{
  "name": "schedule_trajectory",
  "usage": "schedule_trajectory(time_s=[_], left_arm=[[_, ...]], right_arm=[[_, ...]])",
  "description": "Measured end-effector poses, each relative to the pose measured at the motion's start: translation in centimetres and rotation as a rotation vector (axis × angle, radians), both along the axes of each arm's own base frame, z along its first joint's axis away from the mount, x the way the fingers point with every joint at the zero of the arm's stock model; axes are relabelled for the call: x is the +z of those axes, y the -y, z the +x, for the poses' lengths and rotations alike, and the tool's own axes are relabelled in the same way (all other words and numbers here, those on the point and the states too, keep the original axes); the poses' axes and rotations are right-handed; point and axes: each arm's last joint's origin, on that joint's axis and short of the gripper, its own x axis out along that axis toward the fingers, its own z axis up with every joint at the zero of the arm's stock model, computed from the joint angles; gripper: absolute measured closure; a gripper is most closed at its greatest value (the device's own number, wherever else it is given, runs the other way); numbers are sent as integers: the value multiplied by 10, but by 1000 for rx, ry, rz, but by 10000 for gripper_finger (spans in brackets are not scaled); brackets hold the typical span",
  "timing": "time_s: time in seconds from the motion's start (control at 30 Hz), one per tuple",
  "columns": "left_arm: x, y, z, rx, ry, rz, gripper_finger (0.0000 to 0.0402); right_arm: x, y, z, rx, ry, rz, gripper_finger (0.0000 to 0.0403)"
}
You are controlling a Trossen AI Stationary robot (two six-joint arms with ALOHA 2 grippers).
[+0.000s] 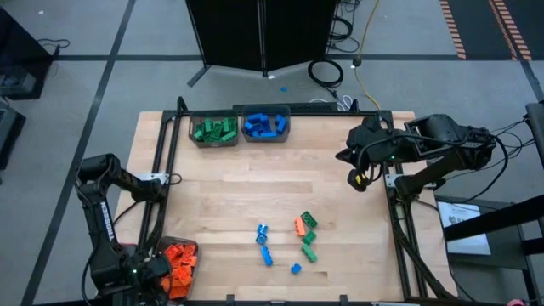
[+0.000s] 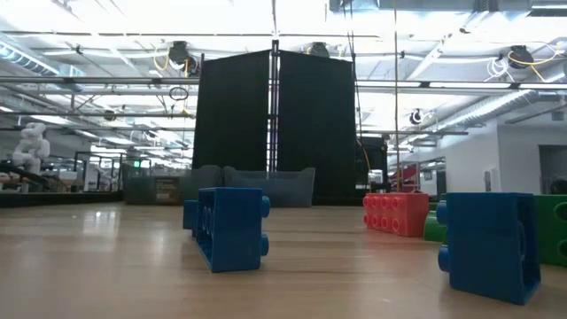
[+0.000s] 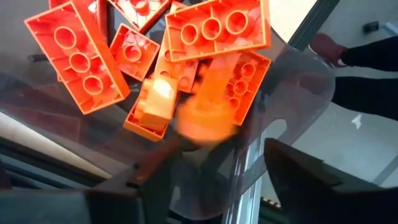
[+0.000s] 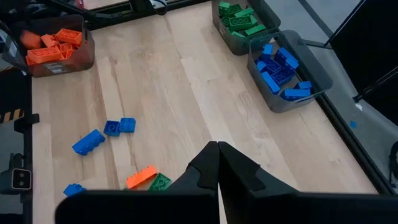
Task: Sort blocks
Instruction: Put the orange gamepiece into the bottom black bin, then put the blue gamepiece into the top right black bin
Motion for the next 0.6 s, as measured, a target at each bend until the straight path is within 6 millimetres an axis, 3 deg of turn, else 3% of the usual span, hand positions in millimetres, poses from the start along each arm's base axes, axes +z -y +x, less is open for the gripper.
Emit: schedule_trajectory(time_s=[0.1,0.27,0.4,0.6], left_arm=[[0,0,1,3,-3,-9,143],[4,-4,16,54,-83,-64,135],[12,-22,46,126,45,-42,134],[13,-63,101,351,289,148,133]], right_arm=[[0,0,0,5,-2,-5,403],[0,0,0,13,-4,-12,403],[0,0,0,17,-6,-16,403],[0,0,0,18,-6,-17,403]])
